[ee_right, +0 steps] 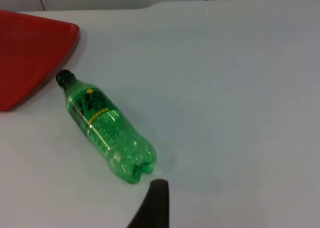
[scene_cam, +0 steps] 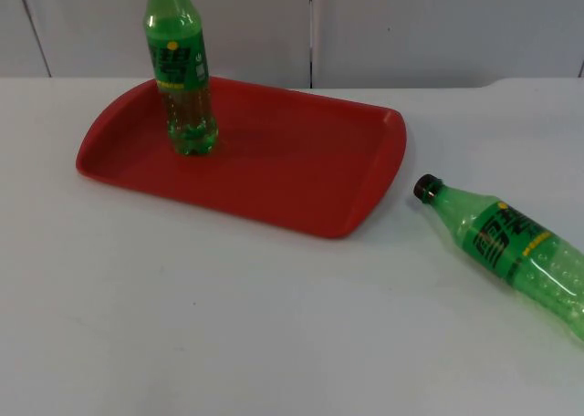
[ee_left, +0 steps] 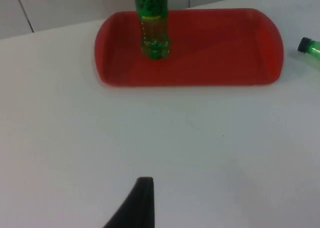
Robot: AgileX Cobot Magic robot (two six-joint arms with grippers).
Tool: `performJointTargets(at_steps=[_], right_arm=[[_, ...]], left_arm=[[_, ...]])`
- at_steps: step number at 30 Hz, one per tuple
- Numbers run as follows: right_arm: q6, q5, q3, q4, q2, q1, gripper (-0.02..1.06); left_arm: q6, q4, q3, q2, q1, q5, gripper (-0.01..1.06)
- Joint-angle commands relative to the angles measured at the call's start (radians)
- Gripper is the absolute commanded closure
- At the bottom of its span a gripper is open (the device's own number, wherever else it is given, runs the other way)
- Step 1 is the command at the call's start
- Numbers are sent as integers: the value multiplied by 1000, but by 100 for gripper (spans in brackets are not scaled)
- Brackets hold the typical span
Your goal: Place the bottle upright on the tray.
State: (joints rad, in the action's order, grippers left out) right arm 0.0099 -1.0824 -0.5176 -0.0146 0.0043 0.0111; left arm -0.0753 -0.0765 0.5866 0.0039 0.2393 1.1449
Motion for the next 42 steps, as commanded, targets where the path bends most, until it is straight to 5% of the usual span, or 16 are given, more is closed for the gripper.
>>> performJointTargets(at_steps=[1, 11, 15, 42], right_arm=[[0, 6, 1, -3, -4, 2, 23], [0, 6, 1, -3, -4, 2, 23], [0, 6, 1, -3, -4, 2, 23], [0, 6, 1, -1, -4, 1, 23]], left_arm=[[1, 25, -4, -4, 7, 9, 0], [38, 39, -50, -4, 7, -5, 0], [50, 37, -72, -4, 7, -101, 0], [61, 66, -92, -4, 7, -69, 0]])
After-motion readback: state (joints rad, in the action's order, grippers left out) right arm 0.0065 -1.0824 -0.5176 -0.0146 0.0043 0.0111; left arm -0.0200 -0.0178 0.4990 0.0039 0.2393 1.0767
